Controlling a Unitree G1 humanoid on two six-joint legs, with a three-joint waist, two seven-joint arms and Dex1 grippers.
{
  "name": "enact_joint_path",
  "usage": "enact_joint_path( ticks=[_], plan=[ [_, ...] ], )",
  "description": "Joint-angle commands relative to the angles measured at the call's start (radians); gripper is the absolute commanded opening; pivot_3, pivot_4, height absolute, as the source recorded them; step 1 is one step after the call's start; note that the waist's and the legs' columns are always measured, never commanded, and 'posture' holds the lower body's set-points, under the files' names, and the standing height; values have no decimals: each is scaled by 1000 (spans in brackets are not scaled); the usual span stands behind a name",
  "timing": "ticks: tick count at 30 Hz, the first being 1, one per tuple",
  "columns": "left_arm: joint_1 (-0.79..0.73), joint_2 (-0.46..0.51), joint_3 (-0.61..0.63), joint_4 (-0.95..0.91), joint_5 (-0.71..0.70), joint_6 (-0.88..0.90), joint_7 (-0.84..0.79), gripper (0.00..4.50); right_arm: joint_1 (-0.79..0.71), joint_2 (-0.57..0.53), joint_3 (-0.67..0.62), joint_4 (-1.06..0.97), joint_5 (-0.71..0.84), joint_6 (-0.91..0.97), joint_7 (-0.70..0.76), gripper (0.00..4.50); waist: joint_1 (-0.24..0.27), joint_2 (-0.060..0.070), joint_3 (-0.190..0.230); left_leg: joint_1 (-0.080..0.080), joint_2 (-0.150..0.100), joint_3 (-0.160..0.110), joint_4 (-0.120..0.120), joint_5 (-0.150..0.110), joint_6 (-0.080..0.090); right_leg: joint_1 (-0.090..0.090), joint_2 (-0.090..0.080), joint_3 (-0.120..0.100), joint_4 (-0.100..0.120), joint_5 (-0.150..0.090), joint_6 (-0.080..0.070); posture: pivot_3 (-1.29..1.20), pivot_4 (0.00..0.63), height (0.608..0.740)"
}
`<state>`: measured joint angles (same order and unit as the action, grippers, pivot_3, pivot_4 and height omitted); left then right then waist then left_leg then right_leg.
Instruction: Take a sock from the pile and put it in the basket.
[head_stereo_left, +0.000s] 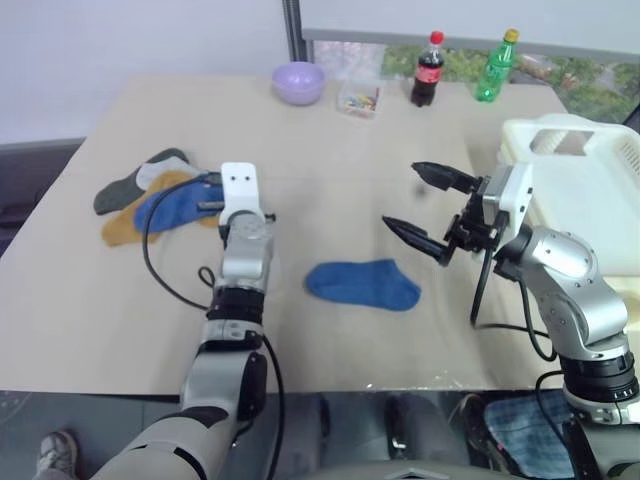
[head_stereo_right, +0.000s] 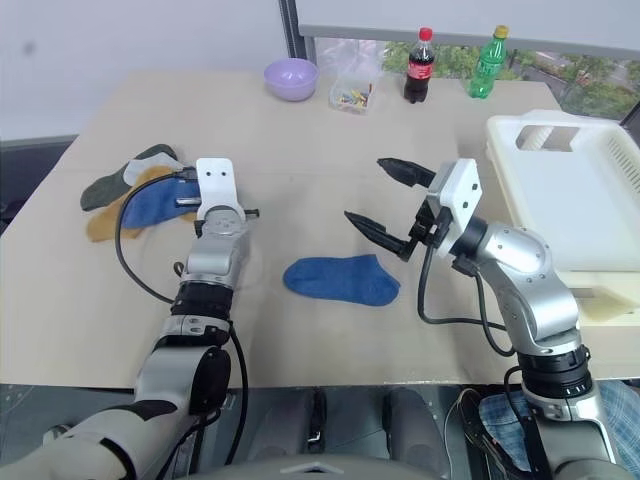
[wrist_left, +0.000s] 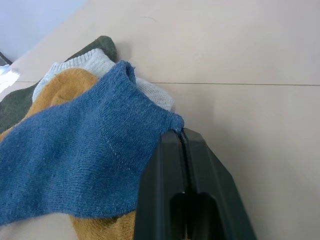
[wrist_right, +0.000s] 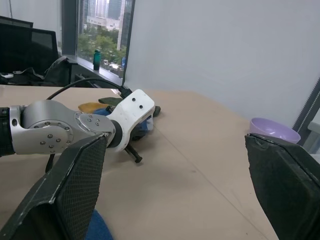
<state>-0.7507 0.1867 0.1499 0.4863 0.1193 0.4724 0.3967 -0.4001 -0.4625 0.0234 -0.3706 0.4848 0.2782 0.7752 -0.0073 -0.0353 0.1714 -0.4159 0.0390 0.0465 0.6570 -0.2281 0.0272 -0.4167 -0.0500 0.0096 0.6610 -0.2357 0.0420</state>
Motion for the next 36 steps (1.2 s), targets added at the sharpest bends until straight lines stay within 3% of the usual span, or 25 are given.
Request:
enact_joint_path(
  ticks=[1, 6, 12, 16, 27, 32, 36],
  plan=[
    [-20, 3, 3, -48, 9, -5, 9, 33, -17, -8, -23, -27, 6, -7, -5, 4500, 0, 0, 0, 0, 0, 0, 0, 0, 0, 0, 0, 0, 0, 0, 0, 0, 150, 740],
    [18, -1, -5, -157, 12, 32, -10, 33, -16, -7, -23, -25, 3, -8, -8, 4500, -1, 0, 0, 0, 0, 0, 0, 0, 0, 0, 0, 0, 0, 0, 0, 0, 150, 740],
    [115, -13, -64, -451, 1, 184, -130, 33, -6, -12, -26, -24, -2, -7, -14, 4500, 0, 0, 0, 0, 0, -1, 0, 0, 0, 0, 0, 1, 0, 0, 0, 0, 150, 740],
    [137, -10, -94, -507, 21, 214, -165, 33, -2, -13, -23, -21, -6, -6, -17, 4500, 4, 0, 0, 0, 0, -1, 0, 0, 0, 0, 0, 0, 0, 0, 0, 0, 150, 740],
    [47, 89, -63, -228, 162, 36, 34, 33, 15, -17, -20, -28, -19, -8, -24, 4500, 0, 0, 0, 0, 0, -1, 0, 0, 0, 0, 0, 1, 0, 0, 0, 0, 150, 740],
    [15, 118, -51, -145, 147, -46, 26, 33, 16, -20, -22, -27, -23, -8, -24, 4500, 2, 0, 0, 0, 0, -1, 0, 0, 0, 0, -1, 0, 0, 0, 0, 0, 150, 740],
    [20, 85, -87, -175, 109, -101, -72, 33, 19, -23, -24, -27, -28, -9, -23, 4500, 7, 0, 0, -1, 0, 0, 0, 0, 0, 0, -1, 0, 0, 0, 0, 0, 150, 740]
  ],
)
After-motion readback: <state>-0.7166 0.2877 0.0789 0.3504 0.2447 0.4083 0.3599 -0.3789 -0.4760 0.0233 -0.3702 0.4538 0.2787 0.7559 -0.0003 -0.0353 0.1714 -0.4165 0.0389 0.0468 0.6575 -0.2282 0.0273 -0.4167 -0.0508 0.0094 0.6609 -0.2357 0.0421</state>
